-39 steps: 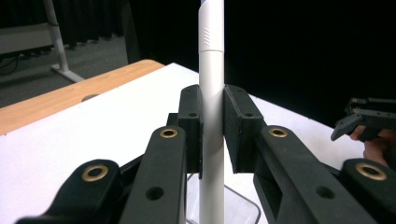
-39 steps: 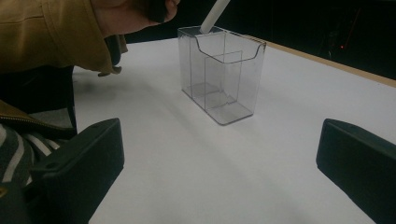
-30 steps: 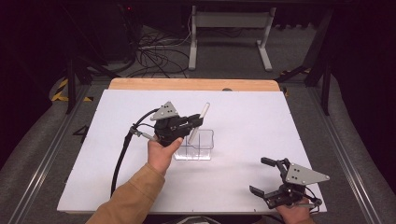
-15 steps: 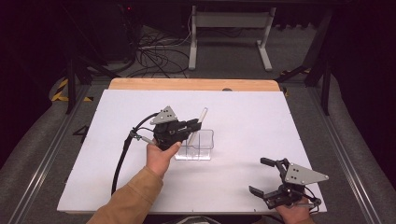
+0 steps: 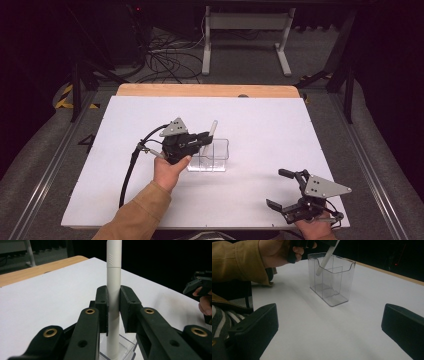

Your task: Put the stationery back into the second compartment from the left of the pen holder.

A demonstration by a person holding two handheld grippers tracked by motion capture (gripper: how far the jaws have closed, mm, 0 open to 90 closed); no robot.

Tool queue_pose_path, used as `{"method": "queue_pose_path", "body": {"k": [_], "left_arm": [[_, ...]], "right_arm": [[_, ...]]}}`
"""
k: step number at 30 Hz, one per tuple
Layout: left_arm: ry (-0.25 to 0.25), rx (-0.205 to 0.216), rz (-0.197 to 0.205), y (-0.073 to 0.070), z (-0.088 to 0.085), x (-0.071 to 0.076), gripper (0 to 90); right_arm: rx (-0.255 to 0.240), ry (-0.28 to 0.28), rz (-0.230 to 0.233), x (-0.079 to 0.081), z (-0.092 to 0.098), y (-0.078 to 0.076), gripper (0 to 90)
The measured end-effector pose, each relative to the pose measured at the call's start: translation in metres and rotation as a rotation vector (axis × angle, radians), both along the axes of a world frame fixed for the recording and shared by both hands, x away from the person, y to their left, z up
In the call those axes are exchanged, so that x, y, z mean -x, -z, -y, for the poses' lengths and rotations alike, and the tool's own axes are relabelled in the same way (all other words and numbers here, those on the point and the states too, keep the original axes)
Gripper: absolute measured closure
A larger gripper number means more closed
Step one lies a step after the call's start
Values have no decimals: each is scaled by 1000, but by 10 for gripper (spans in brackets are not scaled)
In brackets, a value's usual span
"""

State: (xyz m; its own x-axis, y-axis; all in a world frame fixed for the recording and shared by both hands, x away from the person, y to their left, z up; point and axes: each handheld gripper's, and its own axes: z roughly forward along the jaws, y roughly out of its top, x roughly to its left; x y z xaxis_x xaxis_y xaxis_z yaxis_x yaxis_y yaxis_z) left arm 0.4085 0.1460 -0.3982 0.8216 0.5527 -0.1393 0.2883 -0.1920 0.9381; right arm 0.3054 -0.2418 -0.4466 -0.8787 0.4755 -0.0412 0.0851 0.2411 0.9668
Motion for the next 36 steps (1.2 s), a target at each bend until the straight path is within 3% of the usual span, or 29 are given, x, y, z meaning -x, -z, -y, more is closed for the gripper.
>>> {"method": "queue_pose_path", "body": {"k": [3, 5, 6, 9, 23, 36], "left_arm": [[0, -4, -7, 0, 0, 0, 743], [-15, 10, -15, -2, -1, 1, 539], [-19, 10, -4, -3, -2, 1, 477], [-38, 10, 19, -8, -4, 5, 410], [-30, 0, 87, -31, -18, 33, 273], [-43, -45, 116, -35, -35, 49, 208]], "right_arm": [[0, 1, 0, 0, 0, 0, 14], [-2, 2, 1, 0, 0, 0, 14], [-2, 1, 2, -1, 0, 0, 14], [-1, -3, 3, -3, -1, 0, 14], [1, -16, 1, -6, -5, 0, 14], [4, -12, 7, -5, -4, -1, 14]]}}
